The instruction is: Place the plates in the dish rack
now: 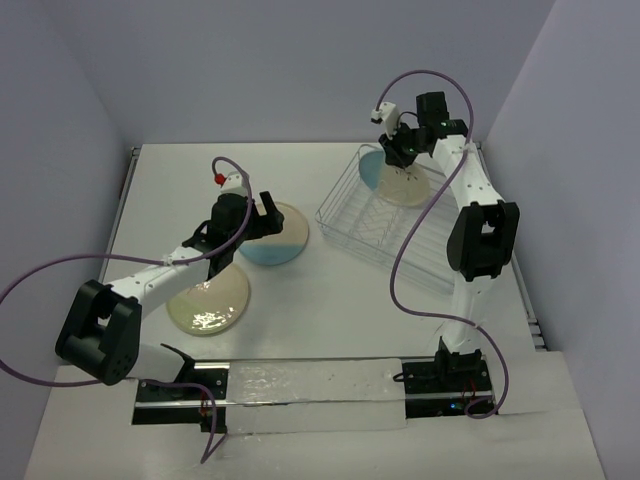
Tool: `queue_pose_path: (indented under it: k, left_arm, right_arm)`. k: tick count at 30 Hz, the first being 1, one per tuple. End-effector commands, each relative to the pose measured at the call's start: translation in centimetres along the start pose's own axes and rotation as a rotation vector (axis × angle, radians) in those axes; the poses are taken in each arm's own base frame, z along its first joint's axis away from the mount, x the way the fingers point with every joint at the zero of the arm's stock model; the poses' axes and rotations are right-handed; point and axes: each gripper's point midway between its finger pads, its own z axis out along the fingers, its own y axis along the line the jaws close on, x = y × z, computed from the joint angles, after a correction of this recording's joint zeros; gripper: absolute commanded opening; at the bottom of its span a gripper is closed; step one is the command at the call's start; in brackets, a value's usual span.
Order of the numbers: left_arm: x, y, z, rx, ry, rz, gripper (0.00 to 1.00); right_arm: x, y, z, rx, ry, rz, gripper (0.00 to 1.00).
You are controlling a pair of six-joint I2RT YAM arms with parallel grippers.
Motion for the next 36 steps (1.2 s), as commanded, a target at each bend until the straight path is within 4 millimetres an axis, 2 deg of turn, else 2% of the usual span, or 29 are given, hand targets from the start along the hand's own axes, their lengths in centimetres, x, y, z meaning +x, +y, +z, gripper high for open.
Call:
queue_pose_path:
  k: [1, 2, 3, 6, 13, 17, 19, 22, 23, 24, 26, 32, 35, 36]
  left_arm:
    - [-2.4, -1.5, -0.1, 0.047, -0.05, 0.003, 0.99]
    - [-2.4, -1.5, -0.2, 0.048, -0.05, 0.002, 0.99]
    - [-2.4, -1.5, -0.3, 0.049, -0.051, 0.002, 0.99]
    - [-2.6, -1.6, -0.6, 0.055, -0.058, -0.001, 0.99]
    - [-2.7, -1.6, -0.9, 0.059, -0.064, -0.01, 0.99]
    - [-2.9, -1.6, -1.2, 0.06, -0.071, -0.014, 0.99]
    - [-3.1, -1.6, -1.3, 0.057, -0.078, -0.018, 0.99]
    - [-3.1, -1.4, -1.3, 0.047, -0.083, -0.029, 0.99]
    - [-3.2, -1.4, -1.3, 0.046, -0.085, -0.031, 0.99]
    - [-3.2, -1.4, -1.3, 0.044, -0.088, -0.034, 0.99]
    - [-3.4, -1.2, -1.3, 0.036, -0.095, -0.043, 0.99]
    - [-4.0, 0.3, -1.3, -0.046, -0.106, -0.091, 0.99]
    - [-4.8, 1.5, -1.1, -0.071, -0.108, -0.139, 0.99]
    - [-5.1, 2.4, -1.1, -0.099, -0.112, -0.149, 0.99]
  right_arm:
    - [-0.1, -2.1, 0.1, 0.101, -0.01, -0.001, 0.35]
    - [0.1, -2.2, 0.1, 0.106, -0.007, 0.003, 0.43]
    - [0.1, -2.3, 0.0, 0.109, -0.006, 0.007, 0.45]
    - [-0.7, -3.1, -0.6, 0.146, -0.024, 0.023, 0.61]
    - [-2.9, -6.2, -2.9, 0.322, -0.07, 0.113, 0.76]
    - [-3.6, -8.6, -4.5, 0.46, -0.091, 0.17, 0.8]
    - [-4.2, -9.1, -5.1, 0.491, -0.112, 0.193, 0.81]
    - [-5.0, -10.4, -7.1, 0.585, -0.136, 0.219, 0.83]
    - [-5.4, -10.5, -7.5, 0.599, -0.149, 0.224, 0.88]
    - [-5.8, -10.6, -8.1, 0.611, -0.163, 0.237, 0.95]
    - [-6.5, -10.8, -9.0, 0.633, -0.189, 0.267, 1.0]
    - [-10.0, -9.6, -13.0, 0.634, -0.324, 0.344, 1.0]
    - [-12.3, -7.8, -15.1, 0.596, -0.417, 0.415, 1.0]
    - [-13.4, -6.3, -15.6, 0.552, -0.455, 0.431, 1.0]
